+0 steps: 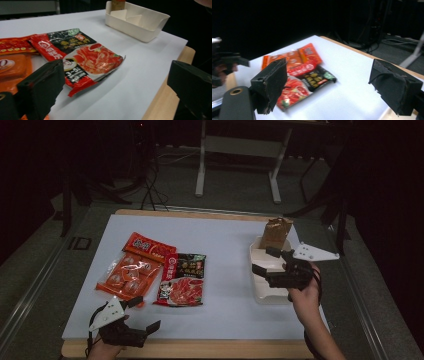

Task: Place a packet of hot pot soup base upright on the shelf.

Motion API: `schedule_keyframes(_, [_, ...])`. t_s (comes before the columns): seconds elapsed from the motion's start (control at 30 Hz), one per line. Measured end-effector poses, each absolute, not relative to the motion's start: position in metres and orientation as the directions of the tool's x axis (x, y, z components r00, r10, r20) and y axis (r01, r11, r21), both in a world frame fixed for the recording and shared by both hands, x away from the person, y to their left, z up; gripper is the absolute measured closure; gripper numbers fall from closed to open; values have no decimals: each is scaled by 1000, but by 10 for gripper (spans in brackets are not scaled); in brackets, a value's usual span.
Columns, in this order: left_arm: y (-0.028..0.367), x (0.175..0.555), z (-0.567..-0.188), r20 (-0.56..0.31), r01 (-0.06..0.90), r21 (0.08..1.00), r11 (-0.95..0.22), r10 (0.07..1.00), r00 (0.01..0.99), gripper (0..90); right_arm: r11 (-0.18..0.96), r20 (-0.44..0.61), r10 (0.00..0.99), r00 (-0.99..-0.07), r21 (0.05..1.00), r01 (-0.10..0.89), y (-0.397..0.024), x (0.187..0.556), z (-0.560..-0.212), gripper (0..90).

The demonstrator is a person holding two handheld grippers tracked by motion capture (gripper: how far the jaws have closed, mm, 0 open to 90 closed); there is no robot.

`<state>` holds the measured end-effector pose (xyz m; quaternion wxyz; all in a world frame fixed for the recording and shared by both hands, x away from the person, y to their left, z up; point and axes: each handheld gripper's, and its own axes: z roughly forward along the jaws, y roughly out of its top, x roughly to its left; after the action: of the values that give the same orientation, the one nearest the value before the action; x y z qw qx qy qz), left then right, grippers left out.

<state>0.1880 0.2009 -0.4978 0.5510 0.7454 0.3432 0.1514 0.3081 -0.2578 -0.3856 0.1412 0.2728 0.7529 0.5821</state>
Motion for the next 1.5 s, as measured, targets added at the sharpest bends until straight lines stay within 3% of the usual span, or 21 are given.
schedule_keyframes(0.5, [198,200,-479,-178,374,909,-185,638,749,16,209,79,589,-804,947,246,-261,264,-405,135])
schedule_keyframes(0.93, [193,237,-465,-153,407,884,-231,680,717,35,214,54,583,-811,952,218,-263,249,-409,132])
schedule_keyframes(1.33, [188,286,-464,-120,433,869,-239,748,653,206,217,47,585,-810,953,212,-263,253,-413,133])
schedule_keyframes(1.5, [184,302,-468,-115,453,857,-245,765,633,219,216,45,578,-814,954,207,-262,252,-413,133])
